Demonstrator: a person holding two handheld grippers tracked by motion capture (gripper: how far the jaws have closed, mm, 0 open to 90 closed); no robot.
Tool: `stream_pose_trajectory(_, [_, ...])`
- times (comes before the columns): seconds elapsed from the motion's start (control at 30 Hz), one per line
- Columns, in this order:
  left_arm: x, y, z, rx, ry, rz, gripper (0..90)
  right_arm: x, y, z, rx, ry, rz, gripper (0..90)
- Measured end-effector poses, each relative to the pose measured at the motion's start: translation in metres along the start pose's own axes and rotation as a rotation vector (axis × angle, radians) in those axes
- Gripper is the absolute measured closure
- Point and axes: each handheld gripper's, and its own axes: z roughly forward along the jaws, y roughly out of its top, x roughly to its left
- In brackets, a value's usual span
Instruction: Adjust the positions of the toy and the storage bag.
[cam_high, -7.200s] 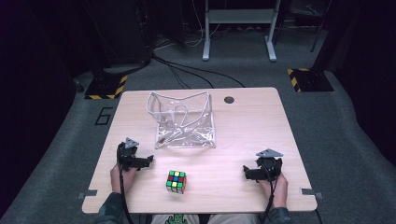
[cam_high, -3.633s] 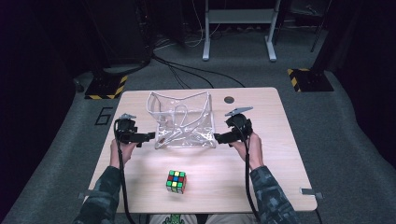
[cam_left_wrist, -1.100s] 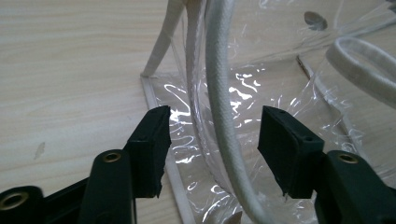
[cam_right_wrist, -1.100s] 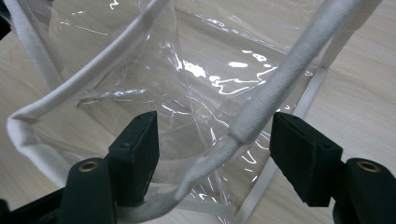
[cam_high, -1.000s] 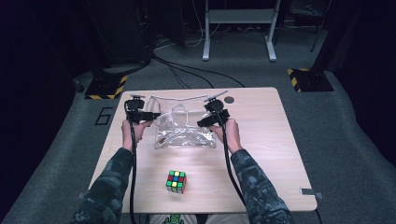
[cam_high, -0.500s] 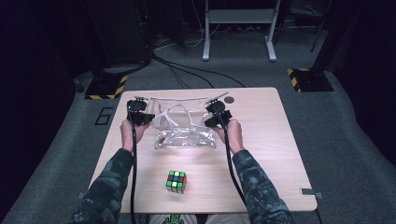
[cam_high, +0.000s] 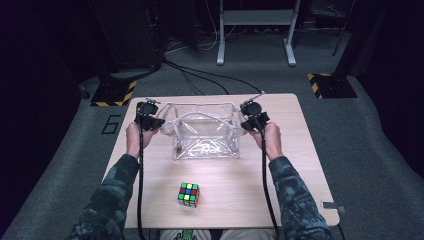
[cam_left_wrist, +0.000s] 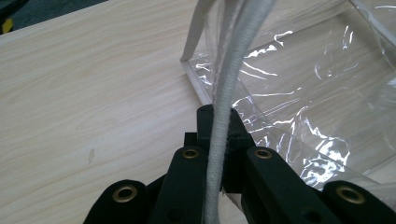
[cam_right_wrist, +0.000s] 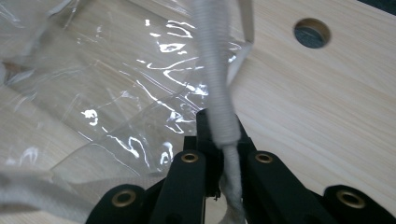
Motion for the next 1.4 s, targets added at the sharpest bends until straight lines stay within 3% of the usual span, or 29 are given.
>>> stream_pose_trajectory(0.07, [0.001, 0.002, 0.000, 0.002, -0.017, -0.002, 89.3, -0.006, -0.002, -0.003, 0.003, -0.007, 0.011, 88.7])
stream_pose_trajectory(0.13, [-0.002, 0.006, 0.000, 0.012, -0.026, 0.027, 89.3, -0.017, -0.007, -0.012, -0.003, -0.032, 0.029, 88.7])
stream_pose_trajectory(0.4, [-0.014, 0.014, 0.001, 0.022, -0.033, 0.074, 89.3, -0.034, -0.012, -0.028, 0.013, -0.086, 0.041, 88.9])
stream_pose_trajectory(0.6, [-0.023, 0.020, 0.002, 0.035, -0.047, 0.119, 89.4, -0.046, -0.014, -0.034, 0.041, -0.138, 0.023, 88.8])
stream_pose_trajectory(0.83, [-0.029, 0.023, 0.005, 0.049, -0.061, 0.124, 89.3, -0.060, -0.015, -0.032, 0.065, -0.138, 0.048, 88.5])
stream_pose_trajectory(1.03, [-0.030, 0.023, 0.010, 0.071, -0.072, 0.096, 88.9, -0.062, -0.014, -0.022, 0.053, -0.101, 0.077, 86.9])
stream_pose_trajectory(1.13, [-0.029, 0.023, 0.012, 0.062, -0.071, 0.067, 87.4, -0.062, -0.014, -0.021, 0.049, -0.090, 0.081, 81.6])
stream_pose_trajectory(1.2, [-0.029, 0.023, 0.012, 0.046, -0.047, 0.054, 74.4, -0.063, -0.015, -0.020, 0.025, -0.063, 0.127, 71.4])
stream_pose_trajectory(1.23, [-0.029, 0.023, 0.012, 0.037, -0.032, 0.042, 74.4, -0.063, -0.015, -0.020, 0.025, -0.063, 0.127, 71.4])
stream_pose_trajectory(1.27, [-0.029, 0.024, 0.011, 0.033, -0.019, 0.039, 65.2, -0.064, -0.015, -0.020, 0.016, -0.051, 0.135, 65.0])
stream_pose_trajectory(1.3, [-0.029, 0.024, 0.010, 0.023, -0.014, 0.035, 48.8, -0.063, -0.016, -0.019, -0.008, -0.031, 0.158, 57.0])
stream_pose_trajectory(1.4, [-0.030, 0.025, 0.006, -0.009, -0.012, 0.030, 34.7, -0.059, -0.017, -0.019, -0.028, -0.033, 0.166, 41.2])
